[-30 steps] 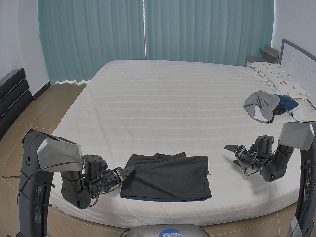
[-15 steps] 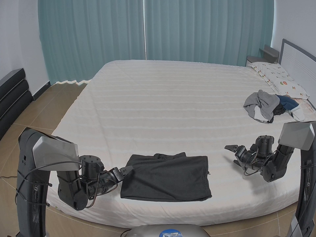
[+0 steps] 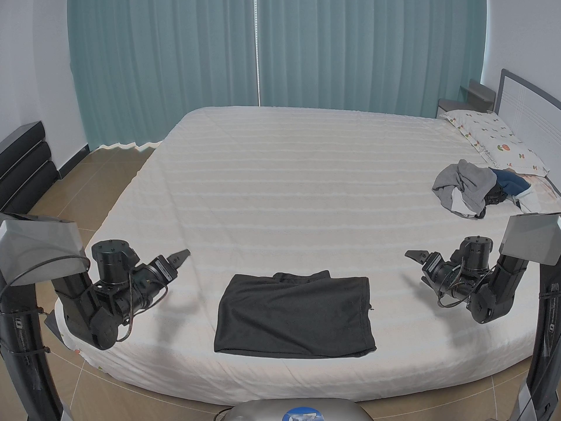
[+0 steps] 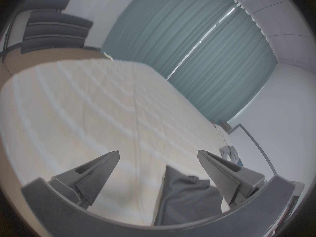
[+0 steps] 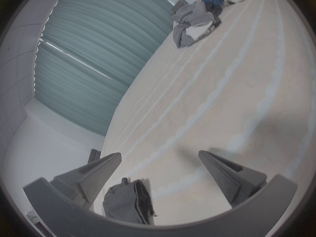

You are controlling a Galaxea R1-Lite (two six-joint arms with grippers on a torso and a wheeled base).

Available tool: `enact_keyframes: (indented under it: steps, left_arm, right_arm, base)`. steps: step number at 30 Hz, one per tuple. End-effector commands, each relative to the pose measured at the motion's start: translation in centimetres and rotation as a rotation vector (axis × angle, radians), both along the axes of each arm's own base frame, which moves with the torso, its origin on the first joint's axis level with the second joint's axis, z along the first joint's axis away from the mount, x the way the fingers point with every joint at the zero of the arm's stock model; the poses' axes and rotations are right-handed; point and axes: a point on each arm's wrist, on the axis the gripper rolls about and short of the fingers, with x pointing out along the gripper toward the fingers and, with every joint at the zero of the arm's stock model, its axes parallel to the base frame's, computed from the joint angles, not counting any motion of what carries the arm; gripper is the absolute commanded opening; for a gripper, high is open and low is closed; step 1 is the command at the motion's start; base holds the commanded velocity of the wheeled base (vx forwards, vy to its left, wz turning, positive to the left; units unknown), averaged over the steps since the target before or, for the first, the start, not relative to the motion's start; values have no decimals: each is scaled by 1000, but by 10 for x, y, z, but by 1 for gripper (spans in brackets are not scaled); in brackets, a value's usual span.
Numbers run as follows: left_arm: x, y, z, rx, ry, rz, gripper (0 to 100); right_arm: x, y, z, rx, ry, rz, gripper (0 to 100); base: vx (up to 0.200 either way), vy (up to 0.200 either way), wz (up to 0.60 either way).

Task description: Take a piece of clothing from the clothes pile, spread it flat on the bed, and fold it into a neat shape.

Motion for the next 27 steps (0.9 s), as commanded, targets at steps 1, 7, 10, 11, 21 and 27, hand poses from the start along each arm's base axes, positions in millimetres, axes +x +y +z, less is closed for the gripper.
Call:
enact_keyframes:
  steps: [1, 7, 10, 11, 21, 27]
  left_arm:
    - [0, 18, 58, 15, -210, 131, 100]
    - [-21, 30, 106, 151, -380, 207, 100]
    - [-52, 32, 139, 233, -479, 249, 100]
    - [-60, 32, 145, 249, -499, 256, 100]
    - [-123, 37, 176, 383, -623, 335, 100]
    - [-187, 43, 185, 452, -718, 370, 100]
  right_arm:
    - [-9, 5, 20, -21, -68, -31, 100]
    - [-23, 14, 55, -68, -183, -37, 100]
    - [-43, 21, 98, -165, -332, -65, 100]
    - [-50, 22, 108, -190, -373, -74, 100]
    - [-144, 18, 180, -470, -663, -33, 100]
    - [-197, 14, 204, -532, -776, -15, 100]
  base:
    - [0, 0, 0]
    - [0, 0, 0]
    - [0, 0, 0]
    - [0, 0, 0]
    - [0, 0, 0]
    - [0, 0, 0]
